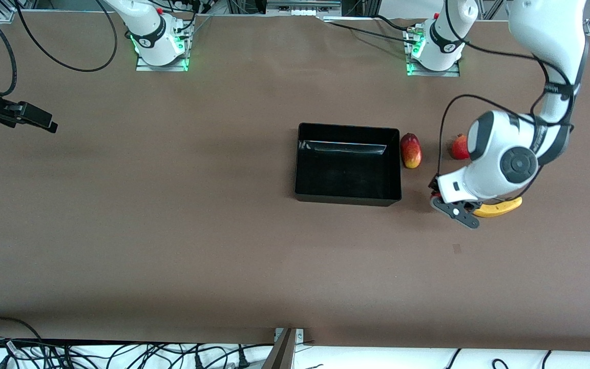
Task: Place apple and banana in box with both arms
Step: 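Carry the red apple with the left gripper into the black box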
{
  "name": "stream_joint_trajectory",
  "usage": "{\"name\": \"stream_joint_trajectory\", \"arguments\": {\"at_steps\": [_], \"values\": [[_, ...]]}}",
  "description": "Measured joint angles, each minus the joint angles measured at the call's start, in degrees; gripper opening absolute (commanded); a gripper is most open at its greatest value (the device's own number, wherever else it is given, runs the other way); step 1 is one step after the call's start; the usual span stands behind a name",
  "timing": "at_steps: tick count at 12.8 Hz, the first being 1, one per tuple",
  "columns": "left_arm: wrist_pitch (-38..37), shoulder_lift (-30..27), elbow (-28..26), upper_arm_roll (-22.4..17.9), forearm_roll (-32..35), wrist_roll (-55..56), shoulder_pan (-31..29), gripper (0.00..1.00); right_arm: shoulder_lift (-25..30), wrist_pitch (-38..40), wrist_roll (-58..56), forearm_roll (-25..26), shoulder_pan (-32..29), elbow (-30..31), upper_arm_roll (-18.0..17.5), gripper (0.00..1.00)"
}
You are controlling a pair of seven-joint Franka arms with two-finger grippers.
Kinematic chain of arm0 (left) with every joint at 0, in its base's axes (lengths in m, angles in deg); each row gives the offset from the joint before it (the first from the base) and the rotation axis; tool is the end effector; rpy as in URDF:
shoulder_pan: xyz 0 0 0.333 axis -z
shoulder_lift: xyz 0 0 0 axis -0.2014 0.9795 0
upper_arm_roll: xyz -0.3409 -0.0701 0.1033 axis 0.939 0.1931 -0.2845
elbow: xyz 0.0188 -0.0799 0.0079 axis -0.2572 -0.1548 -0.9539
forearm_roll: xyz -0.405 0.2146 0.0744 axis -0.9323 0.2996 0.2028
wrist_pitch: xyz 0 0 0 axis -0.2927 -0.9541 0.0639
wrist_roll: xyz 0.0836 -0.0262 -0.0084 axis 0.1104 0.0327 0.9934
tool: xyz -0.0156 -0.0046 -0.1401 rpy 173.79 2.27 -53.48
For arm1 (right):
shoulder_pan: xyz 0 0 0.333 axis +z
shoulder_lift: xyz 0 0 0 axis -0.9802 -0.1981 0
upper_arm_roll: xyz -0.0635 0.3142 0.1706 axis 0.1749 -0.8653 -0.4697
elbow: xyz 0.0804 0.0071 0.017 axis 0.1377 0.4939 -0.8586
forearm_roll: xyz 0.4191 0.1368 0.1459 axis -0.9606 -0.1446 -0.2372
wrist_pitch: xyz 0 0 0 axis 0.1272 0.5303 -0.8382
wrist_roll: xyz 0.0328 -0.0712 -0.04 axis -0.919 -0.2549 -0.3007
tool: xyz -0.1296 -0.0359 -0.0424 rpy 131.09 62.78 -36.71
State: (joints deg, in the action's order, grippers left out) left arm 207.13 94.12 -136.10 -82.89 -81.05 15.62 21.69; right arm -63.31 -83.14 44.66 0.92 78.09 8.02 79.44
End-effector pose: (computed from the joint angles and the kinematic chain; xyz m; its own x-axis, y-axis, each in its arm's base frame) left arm 0.6797 -0.1375 0.2812 0.8484 -0.5249 -0.0682 -0.5234 -0.8511 0.0401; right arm 0.6292 -0.0332 0.5856 0.9875 -0.1347 -0.0820 -0.1367 -0.9904 -0.0196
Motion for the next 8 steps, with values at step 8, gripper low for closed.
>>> {"name": "stream_joint_trajectory", "arguments": {"at_steps": [8], "values": [[2.3, -0.7, -1.3, 3.0, -11.2, 29.6, 17.7, 0.0, -0.2, -0.3, 0.0, 0.0, 0.0, -0.2, -0.1, 1.0]]}}
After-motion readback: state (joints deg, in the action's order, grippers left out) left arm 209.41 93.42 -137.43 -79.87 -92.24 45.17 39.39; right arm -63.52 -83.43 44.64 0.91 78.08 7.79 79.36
